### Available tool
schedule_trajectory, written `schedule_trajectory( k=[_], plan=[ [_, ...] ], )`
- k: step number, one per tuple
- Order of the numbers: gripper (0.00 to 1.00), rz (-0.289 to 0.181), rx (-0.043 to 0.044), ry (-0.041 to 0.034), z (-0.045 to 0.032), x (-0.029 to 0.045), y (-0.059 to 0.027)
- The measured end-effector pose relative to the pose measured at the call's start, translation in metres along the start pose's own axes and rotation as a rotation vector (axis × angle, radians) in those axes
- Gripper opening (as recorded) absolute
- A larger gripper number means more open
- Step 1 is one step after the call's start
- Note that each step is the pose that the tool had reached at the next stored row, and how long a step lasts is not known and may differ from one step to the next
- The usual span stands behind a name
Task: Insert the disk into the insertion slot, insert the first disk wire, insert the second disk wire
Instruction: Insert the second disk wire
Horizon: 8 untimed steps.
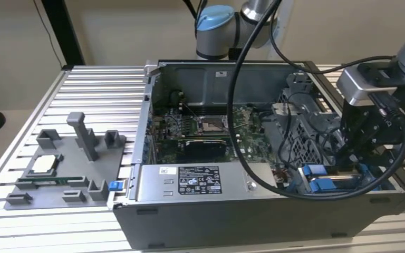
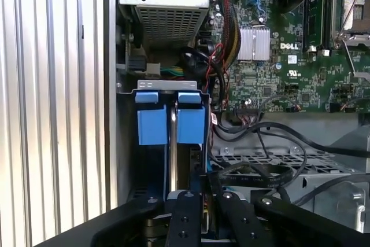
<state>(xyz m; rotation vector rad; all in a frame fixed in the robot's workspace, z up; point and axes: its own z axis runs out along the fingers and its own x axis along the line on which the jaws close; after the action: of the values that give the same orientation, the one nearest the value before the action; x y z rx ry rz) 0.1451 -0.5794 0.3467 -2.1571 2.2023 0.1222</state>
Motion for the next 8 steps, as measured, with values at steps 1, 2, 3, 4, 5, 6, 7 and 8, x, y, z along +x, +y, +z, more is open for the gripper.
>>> schedule_trajectory(
  k=[1,2,3,4,5,6,7,8],
  plan=[
    [0.0,0.0,0.0,-0.0001,0.0001,0.0003,-0.0001],
    [0.0,0.0,0.0,-0.0002,0.0004,0.0004,-0.0001],
    [0.0,0.0,0.0,-0.0002,0.0009,0.0004,-0.0002],
    [0.0,0.0,0.0,-0.0001,0.0013,0.0005,-0.0002],
    [0.0,0.0,0.0,0.0,0.0018,0.0006,-0.0002],
    [0.0,0.0,0.0,-0.0001,0.0024,0.0007,-0.0002],
    [0.0,0.0,0.0,-0.0002,0.0031,0.0007,-0.0003],
    [0.0,0.0,0.0001,-0.0002,0.0038,0.0008,-0.0003]
  ],
)
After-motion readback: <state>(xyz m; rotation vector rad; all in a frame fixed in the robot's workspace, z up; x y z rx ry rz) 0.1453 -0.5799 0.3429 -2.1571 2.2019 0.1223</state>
